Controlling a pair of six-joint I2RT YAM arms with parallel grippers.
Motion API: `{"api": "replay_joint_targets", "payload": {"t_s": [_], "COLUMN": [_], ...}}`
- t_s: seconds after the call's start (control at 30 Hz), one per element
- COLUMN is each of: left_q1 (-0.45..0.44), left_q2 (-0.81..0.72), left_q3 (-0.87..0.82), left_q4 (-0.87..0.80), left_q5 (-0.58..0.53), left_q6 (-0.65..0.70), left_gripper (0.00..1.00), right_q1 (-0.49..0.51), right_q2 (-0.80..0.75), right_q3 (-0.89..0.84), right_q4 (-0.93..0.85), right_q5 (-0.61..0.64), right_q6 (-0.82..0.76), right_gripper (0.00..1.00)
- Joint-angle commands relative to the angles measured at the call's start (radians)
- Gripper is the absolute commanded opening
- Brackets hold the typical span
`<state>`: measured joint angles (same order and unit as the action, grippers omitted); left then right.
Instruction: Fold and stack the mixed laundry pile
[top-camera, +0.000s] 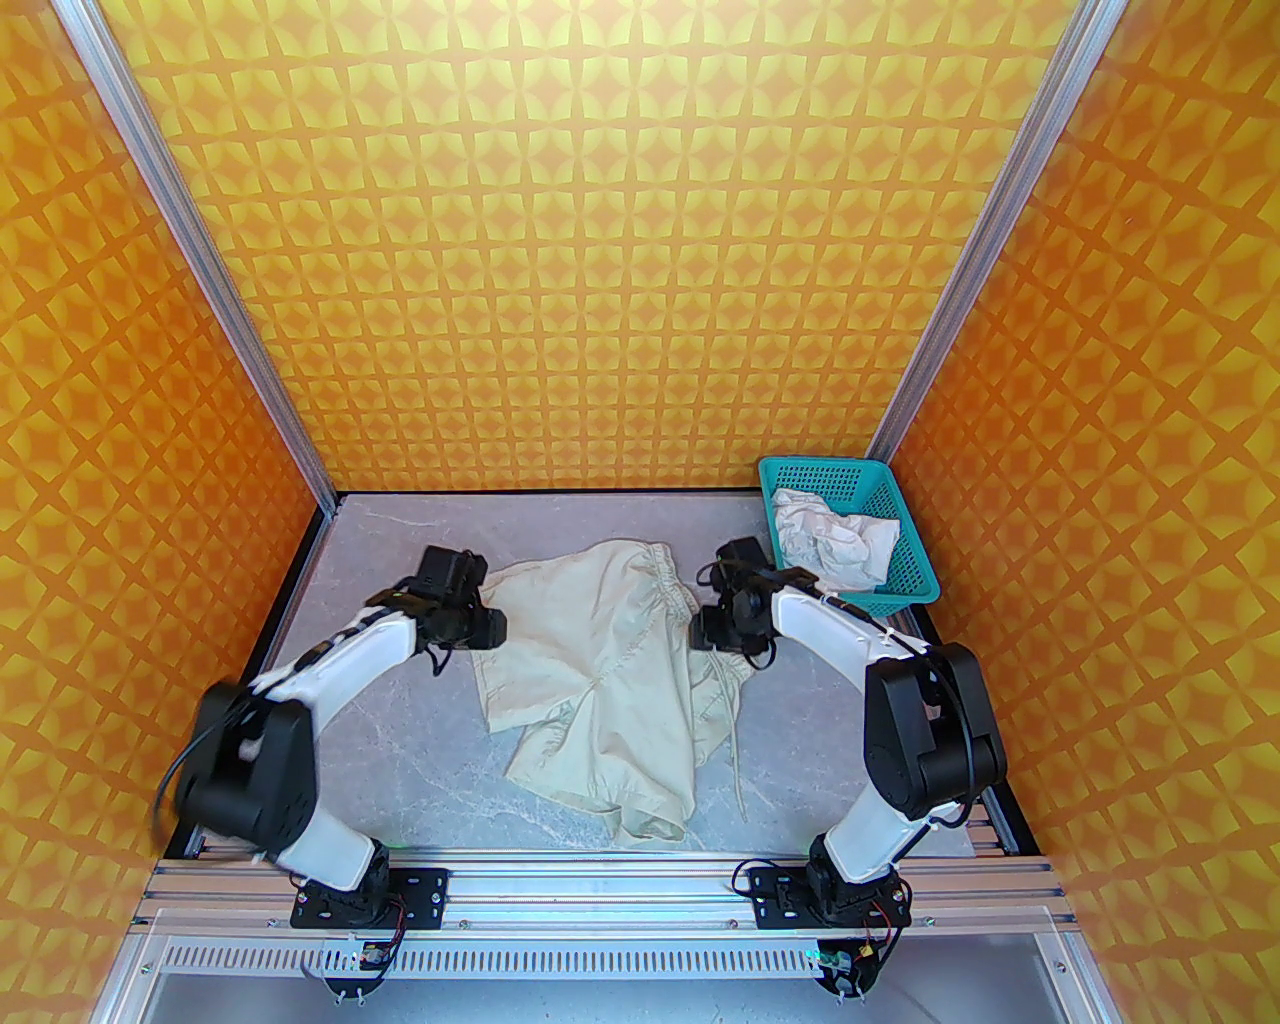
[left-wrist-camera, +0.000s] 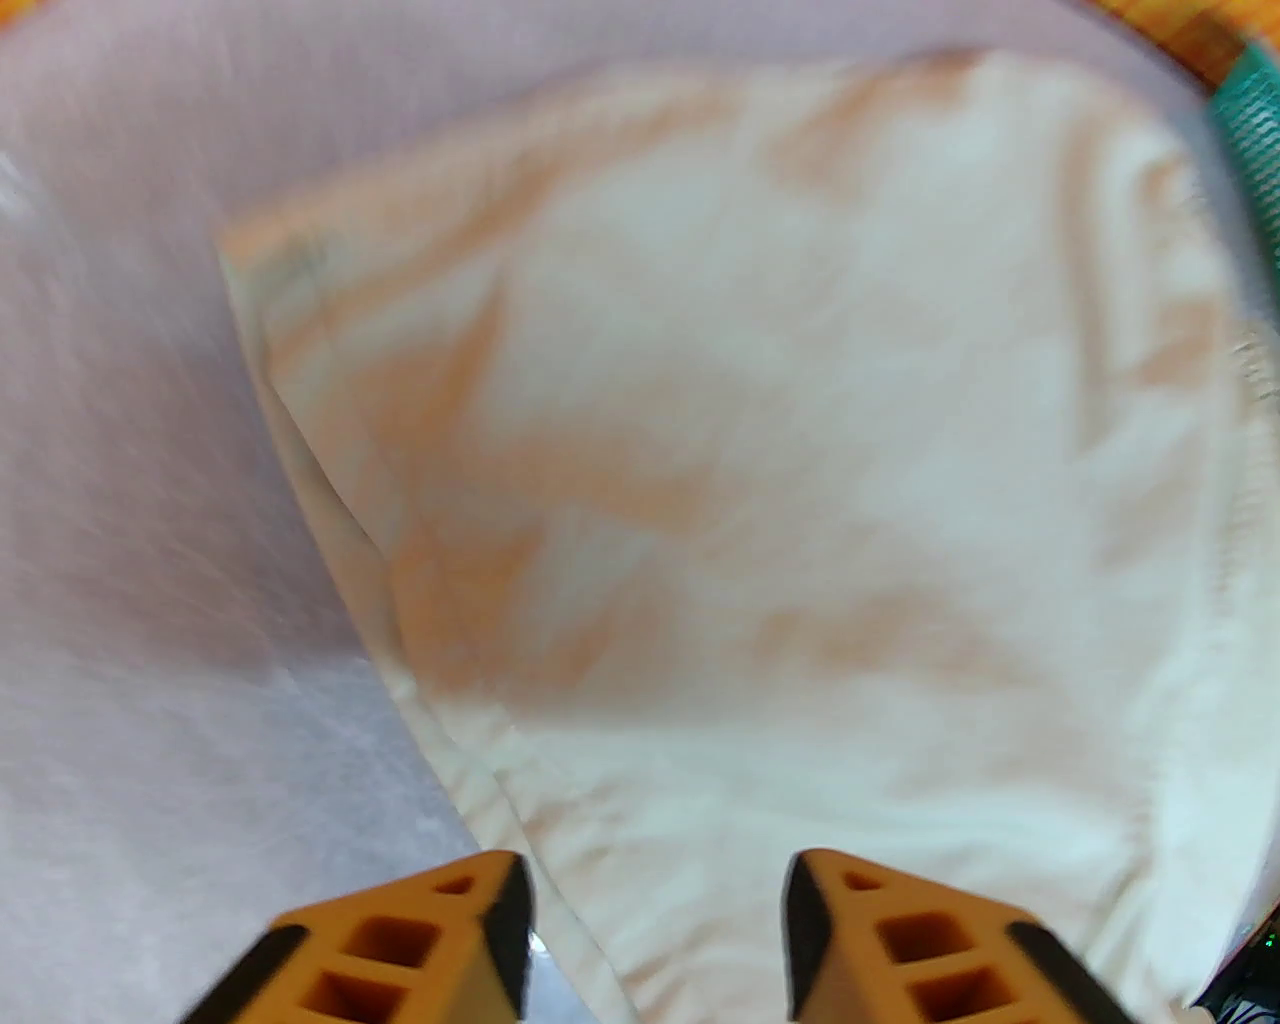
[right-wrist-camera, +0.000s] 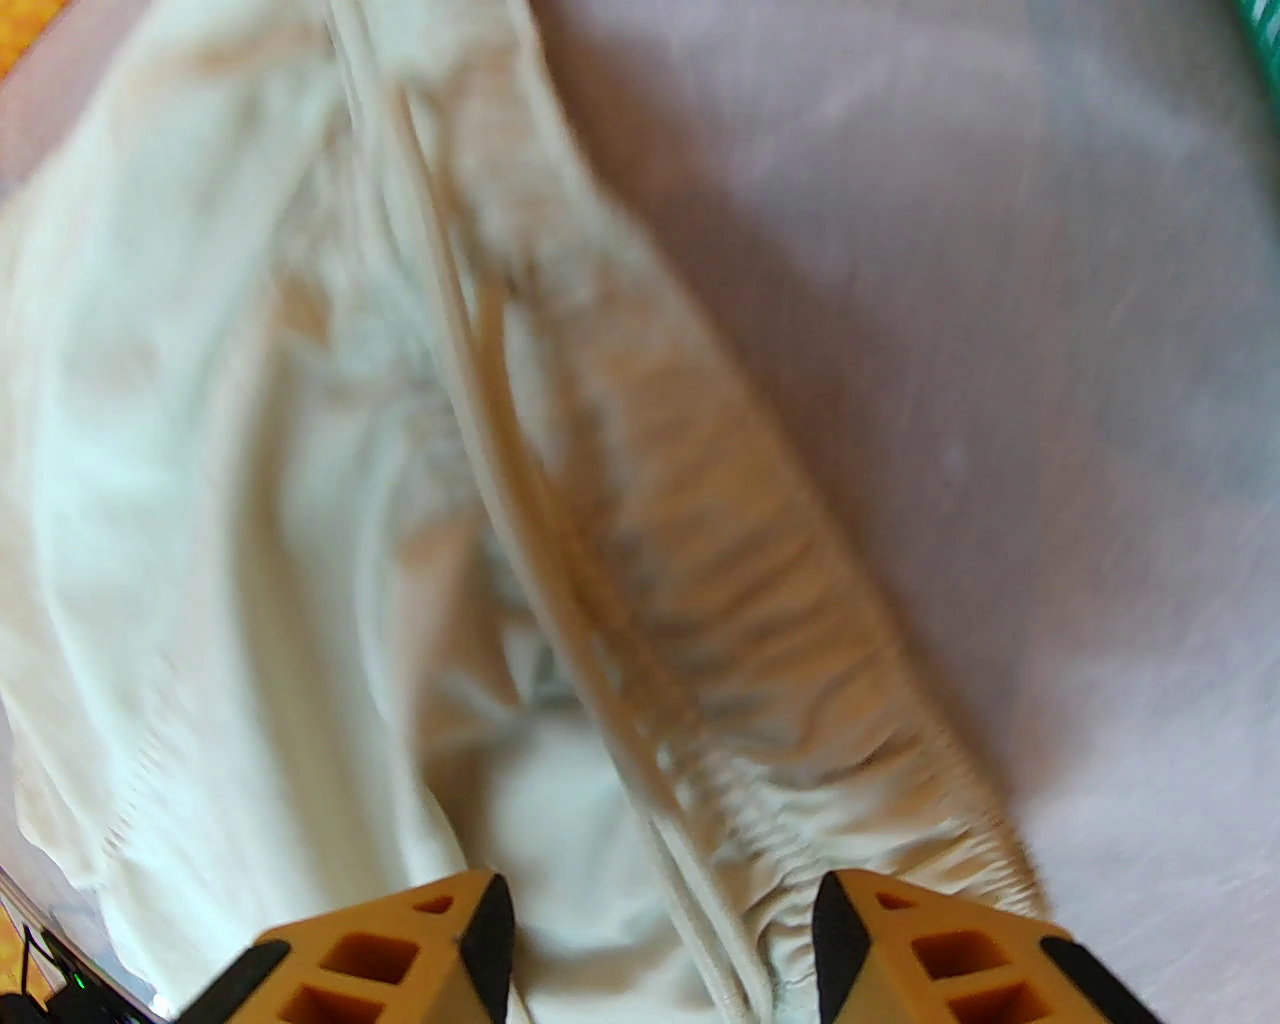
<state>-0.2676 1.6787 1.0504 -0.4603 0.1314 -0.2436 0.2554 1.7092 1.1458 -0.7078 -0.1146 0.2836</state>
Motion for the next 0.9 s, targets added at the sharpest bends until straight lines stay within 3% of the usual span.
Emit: {"api": "replay_joint_targets", "payload": {"t_s": [0.0, 0.3, 0.4, 0.57, 0.7, 0.77, 0.87], "left_q1": [0.025, 0.131, 0.155, 0.179, 0.181, 0.176, 0.146], "left_q2": [0.117, 0.492, 0.583, 0.664, 0.568, 0.447, 0.215], "left_q3": [0.090, 0.478, 0.617, 0.758, 0.751, 0.673, 0.464], "left_q4": [0.078, 0.020, -0.002, -0.045, -0.073, -0.063, -0.021], "left_q5": [0.027, 0.111, 0.142, 0.174, 0.175, 0.175, 0.174], "left_q6": [-0.026, -0.027, -0.033, -0.009, 0.030, 0.042, 0.049], "left_gripper": [0.34, 0.33, 0.32, 0.31, 0.46, 0.55, 0.56], "right_q1": [0.008, 0.007, 0.004, -0.015, -0.014, -0.015, -0.033], "right_q2": [0.053, 0.257, 0.195, 0.033, -0.121, -0.174, -0.195], "right_q3": [0.015, 0.232, 0.238, 0.138, -0.033, -0.105, -0.146], "right_q4": [0.069, 0.086, 0.071, 0.003, 0.026, 0.020, 0.031], "right_q5": [-0.022, -0.065, -0.052, -0.011, -0.084, -0.049, -0.064], "right_q6": [0.021, 0.102, 0.098, 0.053, 0.046, 0.038, 0.049], "right_gripper": [0.54, 0.59, 0.64, 0.63, 0.61, 0.61, 0.60]}}
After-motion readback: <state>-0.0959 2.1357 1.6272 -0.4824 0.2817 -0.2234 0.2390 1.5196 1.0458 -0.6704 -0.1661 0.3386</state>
